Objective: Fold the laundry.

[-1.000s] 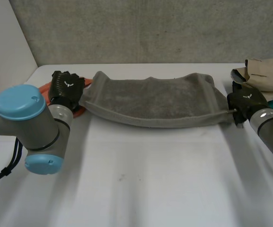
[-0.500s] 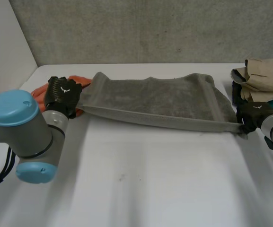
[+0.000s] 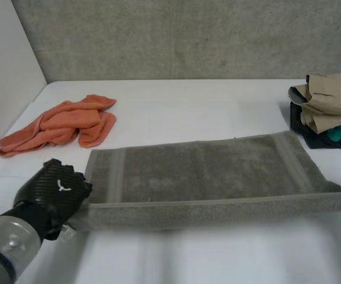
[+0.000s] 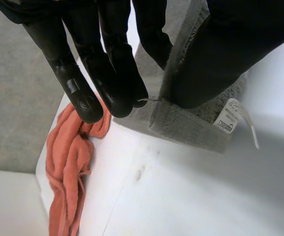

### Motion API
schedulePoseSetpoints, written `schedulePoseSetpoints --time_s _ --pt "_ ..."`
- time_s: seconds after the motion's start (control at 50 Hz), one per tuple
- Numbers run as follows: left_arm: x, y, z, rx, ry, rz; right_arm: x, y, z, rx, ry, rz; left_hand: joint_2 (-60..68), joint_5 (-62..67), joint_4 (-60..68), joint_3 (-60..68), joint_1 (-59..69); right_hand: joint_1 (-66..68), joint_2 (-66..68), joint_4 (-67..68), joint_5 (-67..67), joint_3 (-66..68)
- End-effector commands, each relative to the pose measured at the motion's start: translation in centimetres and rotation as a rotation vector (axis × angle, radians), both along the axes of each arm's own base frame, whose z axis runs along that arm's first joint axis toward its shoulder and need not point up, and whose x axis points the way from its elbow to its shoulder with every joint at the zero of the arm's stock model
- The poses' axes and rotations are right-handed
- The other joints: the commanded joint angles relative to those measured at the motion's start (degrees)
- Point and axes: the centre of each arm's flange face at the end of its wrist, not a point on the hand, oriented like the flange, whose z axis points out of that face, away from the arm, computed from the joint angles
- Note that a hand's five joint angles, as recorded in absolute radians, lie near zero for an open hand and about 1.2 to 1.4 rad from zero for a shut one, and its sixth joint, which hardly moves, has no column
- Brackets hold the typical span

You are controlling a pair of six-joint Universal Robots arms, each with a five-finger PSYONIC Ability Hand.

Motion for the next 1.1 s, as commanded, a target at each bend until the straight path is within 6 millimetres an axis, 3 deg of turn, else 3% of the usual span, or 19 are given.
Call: schedulePoseSetpoints --time_s 0.02,0.1,0.2,0.24,0.28,0.3,0.32,0.34,0.38,0.42,0.46,0.52,0.58,0.72,0.8,0.88,0.94,1.0,1.1 --pt "-1.8 -3.5 -4.3 0.087 -0.037 -0.011 0.2 -1.1 -4.4 0.142 -0.024 -0.001 11.25 12.2 11.04 11.53 13.31 15.11 12.15 11.23 13.62 11.69" --pt "-3.1 -7.1 -5.5 0.05 -0.033 0.017 1.1 -3.3 -6.1 0.133 0.018 0.012 11.25 12.2 11.04 11.53 13.31 15.11 12.15 11.23 13.62 11.69" --pt "-5.1 -12.8 -3.9 -0.117 0.022 0.08 4.0 -6.8 -4.4 -0.064 0.083 0.042 11.25 12.2 11.04 11.53 13.31 15.11 12.15 11.23 13.62 11.69" --pt "-6.2 -15.8 -1.4 -0.245 0.08 0.109 5.1 -8.3 -3.4 -0.157 0.073 0.052 11.25 12.2 11.04 11.53 13.31 15.11 12.15 11.23 13.62 11.69" --pt "-7.0 -17.6 1.1 -0.352 0.139 0.122 6.5 -10.7 -0.8 -0.334 0.034 0.062 11.25 12.2 11.04 11.53 13.31 15.11 12.15 11.23 13.62 11.69" --pt "-7.7 -19.1 4.1 -0.477 0.22 0.126 6.8 -11.6 0.3 -0.405 0.015 0.059 11.25 12.2 11.04 11.53 13.31 15.11 12.15 11.23 13.62 11.69" --pt "-8.1 -19.7 5.7 -0.546 0.261 0.124 7.1 -12.5 1.5 -0.481 -0.006 0.058 11.25 12.2 11.04 11.53 13.31 15.11 12.15 11.23 13.62 11.69" --pt "-8.3 -20.3 7.3 -0.621 0.3 0.129 7.5 -13.9 4.2 -0.639 -0.054 0.051 11.25 12.2 11.04 11.53 13.31 15.11 12.15 11.23 13.62 11.69" --pt "-8.6 -21.2 11.2 -0.813 0.395 0.133 7.8 -15.0 6.8 -0.797 -0.11 0.053 11.25 12.2 11.04 11.53 13.31 15.11 12.15 11.23 13.62 11.69" --pt "-8.8 -21.4 12.9 -0.914 0.447 0.128 8.2 -15.9 9.7 -1.003 -0.196 0.072 11.25 12.2 11.04 11.53 13.31 15.11 12.15 11.23 13.62 11.69" --pt "-8.7 -21.5 14.9 -1.029 0.515 0.134 8.5 -16.1 11.2 -1.112 -0.245 0.094 11.25 12.2 11.04 11.53 13.31 15.11 12.15 11.23 13.62 11.69" --pt "-8.1 -21.1 16.3 -1.105 0.554 0.143 8.7 -15.9 12.7 -1.215 -0.312 0.127 11.25 12.2 11.04 11.53 13.31 15.11 12.15 11.23 13.62 11.69" --pt "-7.8 -20.9 15.5 -1.066 0.54 0.15 8.9 -15.8 12.2 -1.192 -0.348 0.136 11.25 12.2 11.04 11.53 13.31 15.11 12.15 11.23 13.62 11.69" --pt "-6.7 -20.8 8.9 -0.83 0.51 0.167 9.4 -15.4 9.0 -1.064 -0.365 0.155 11.25 12.2 11.04 11.53 13.31 15.11 12.15 11.23 13.62 11.69" --pt "-6.2 -19.8 5.9 -0.725 0.506 0.169 9.9 -14.8 5.8 -0.926 -0.406 0.206 11.25 12.2 11.04 11.53 13.31 15.11 12.15 11.23 13.62 11.69" --pt "-5.8 -18.7 2.3 -0.622 0.464 0.173 10.0 -14.3 0.3 -0.707 -0.444 0.223 11.25 12.2 11.04 11.53 13.31 15.11 12.15 11.23 13.62 11.69" --pt "-5.4 -17.4 -0.4 -0.542 0.418 0.177 9.9 -13.4 -2.6 -0.587 -0.446 0.207 11.25 12.2 11.04 11.53 13.31 15.11 12.15 11.23 13.62 11.69" --pt "-4.8 -15.7 -2.9 -0.457 0.367 0.177 9.8 -12.4 -4.2 -0.503 -0.436 0.193 11.25 12.2 11.04 11.53 13.31 15.11 12.15 11.23 13.62 11.69" --pt "-3.4 -12.0 -3.4 -0.359 0.314 0.174 7.8 -10.2 -6.7 -0.309 -0.397 0.123 11.25 12.2 11.04 11.53 13.31 15.11 12.15 11.23 13.62 11.69"
